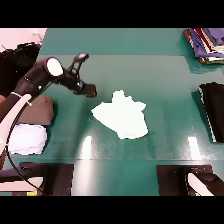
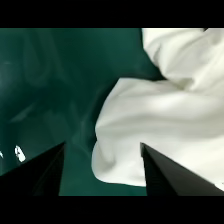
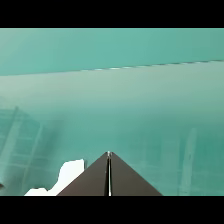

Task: Fold the shirts.

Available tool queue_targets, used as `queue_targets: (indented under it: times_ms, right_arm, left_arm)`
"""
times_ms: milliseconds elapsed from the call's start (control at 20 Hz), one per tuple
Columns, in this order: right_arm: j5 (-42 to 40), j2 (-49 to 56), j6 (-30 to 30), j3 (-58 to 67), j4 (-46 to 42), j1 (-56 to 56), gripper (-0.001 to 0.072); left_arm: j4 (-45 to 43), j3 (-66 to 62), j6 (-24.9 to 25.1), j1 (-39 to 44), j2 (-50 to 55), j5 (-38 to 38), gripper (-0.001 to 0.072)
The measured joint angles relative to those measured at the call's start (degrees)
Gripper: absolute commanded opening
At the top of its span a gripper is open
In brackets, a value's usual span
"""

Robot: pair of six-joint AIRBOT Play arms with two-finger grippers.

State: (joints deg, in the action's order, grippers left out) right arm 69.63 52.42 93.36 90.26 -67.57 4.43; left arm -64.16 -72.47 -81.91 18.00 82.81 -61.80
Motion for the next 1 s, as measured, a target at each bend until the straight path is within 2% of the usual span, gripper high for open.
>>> queue_targets:
  times_ms: [150, 200, 300, 500, 650, 700, 750, 800, 1000]
  right_arm:
    - [0.0, 0.0, 0.0, 0.0, 0.0, 0.0, 0.0018]
    - [0.0, 0.0, 0.0, 0.0, 0.0, 0.0, 0.0018]
    - [0.33, 0.0, 0.0, 0.0, 0.0, 0.0, 0.0018]
    - [4.17, 0.0, 0.0, -2.1, -0.07, 0.0, 0.0018]
    - [8.94, 0.0, 0.0, -8.85, -0.07, 0.0, 0.0019]
    - [10.32, 0.0, 0.0, -12.5, 0.0, 0.0, 0.0058]
    - [10.86, 0.02, 0.02, -16.37, 0.39, 0.0, 0.0351]
    - [10.84, 0.04, 0.0, -20.92, 1.4, 0.0, 0.0564]
    - [4.96, 1.11, -3.87, -39.19, 11.72, 2.54, 0.0575]
  left_arm:
    - [6.95, 5.51, 3.91, -1.16, 1.95, 0.79, 0.0553]
    - [9.2, 6.45, 5.16, -1.38, 2.49, 1.03, 0.0511]
    - [12.37, 7.74, 6.95, -1.62, 3.26, 1.64, 0.0035]
    - [15.21, 6.95, 7.89, -3.39, 3.72, 2.58, 0.0024]
    - [14.45, 3.26, 7.41, -5.79, 1.55, 2.43, 0.0024]
    - [13.46, 1.92, 7.23, -6.38, 0.46, 2.47, 0.0024]
    - [12.22, 0.63, 7.13, -6.91, -0.74, 2.56, 0.0024]
    - [11.17, -0.31, 7.02, -7.21, -1.81, 2.58, 0.0025]
    - [8.35, -2.23, 6.8, -7.78, -4.39, 2.43, 0.0025]
